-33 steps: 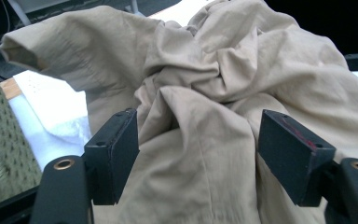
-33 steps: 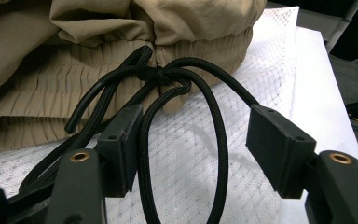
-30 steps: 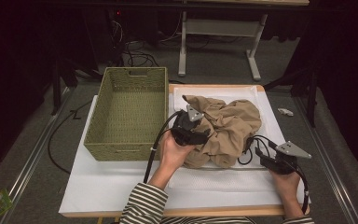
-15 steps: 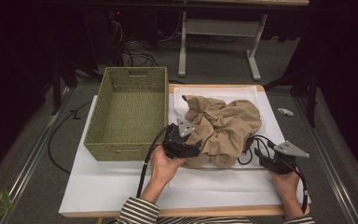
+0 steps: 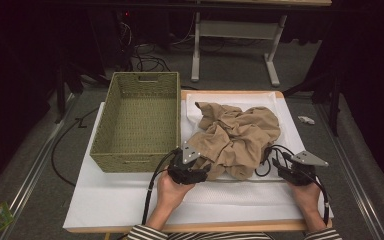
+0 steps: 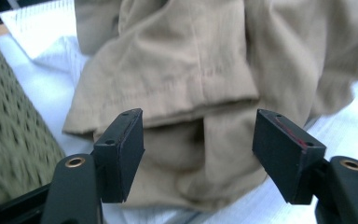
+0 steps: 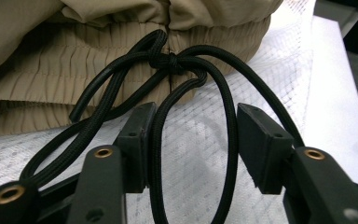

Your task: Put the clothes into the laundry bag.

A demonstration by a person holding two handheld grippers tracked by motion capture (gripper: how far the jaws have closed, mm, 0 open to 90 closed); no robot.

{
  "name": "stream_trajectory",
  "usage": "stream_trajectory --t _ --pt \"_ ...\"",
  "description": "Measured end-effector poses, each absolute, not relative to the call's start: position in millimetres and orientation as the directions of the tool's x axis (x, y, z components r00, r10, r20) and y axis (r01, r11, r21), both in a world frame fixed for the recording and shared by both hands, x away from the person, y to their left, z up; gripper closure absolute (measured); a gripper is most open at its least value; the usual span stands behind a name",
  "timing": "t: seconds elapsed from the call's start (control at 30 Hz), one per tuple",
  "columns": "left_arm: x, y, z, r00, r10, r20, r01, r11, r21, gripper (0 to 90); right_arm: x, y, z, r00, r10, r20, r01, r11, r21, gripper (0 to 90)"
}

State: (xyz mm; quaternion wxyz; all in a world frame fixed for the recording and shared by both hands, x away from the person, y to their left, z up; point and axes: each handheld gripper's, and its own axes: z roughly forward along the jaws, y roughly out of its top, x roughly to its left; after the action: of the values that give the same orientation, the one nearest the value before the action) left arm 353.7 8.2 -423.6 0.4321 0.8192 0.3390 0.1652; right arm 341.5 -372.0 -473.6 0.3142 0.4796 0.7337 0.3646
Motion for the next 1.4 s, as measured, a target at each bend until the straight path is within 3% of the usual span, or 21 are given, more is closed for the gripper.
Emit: stream_trajectory --t 0.07,0.27,0.77,1.03,1.23,1.4 --pt "349.8 12.5 -432.3 0.711 0.702 -0.041 0.432 -0.389 0.814 35.0 338.4 -373.8 -471.5 -0.355 0.933 -0.066 0.483 0.243 0.841 52.1" --pt "350.2 15.9 -447.7 0.707 0.701 -0.087 0.469 -0.373 0.801 37.0 320.6 -373.2 -460.2 -0.397 0.916 -0.059 0.48 0.262 0.837 52.8" --pt "366.5 -18.5 -466.5 0.716 0.686 -0.133 0.512 -0.385 0.768 46.3 285.6 -350.5 -428.1 -0.529 0.846 -0.056 0.375 0.293 0.88 41.9" --pt "375.4 -40.3 -466.4 0.741 0.659 -0.131 0.501 -0.412 0.761 48.7 299.3 -305.7 -418.4 -0.66 0.749 -0.054 0.334 0.357 0.872 31.9" --pt "377.1 -46.6 -468.1 0.75 0.652 -0.114 0.493 -0.436 0.753 48.6 326.4 -276.3 -424.2 -0.673 0.739 -0.032 0.369 0.374 0.851 23.1" --pt "372.3 -42.9 -466.8 0.749 0.656 -0.092 0.486 -0.45 0.749 46.6 347.4 -259.3 -434.4 -0.665 0.746 -0.028 0.414 0.399 0.818 20.9"
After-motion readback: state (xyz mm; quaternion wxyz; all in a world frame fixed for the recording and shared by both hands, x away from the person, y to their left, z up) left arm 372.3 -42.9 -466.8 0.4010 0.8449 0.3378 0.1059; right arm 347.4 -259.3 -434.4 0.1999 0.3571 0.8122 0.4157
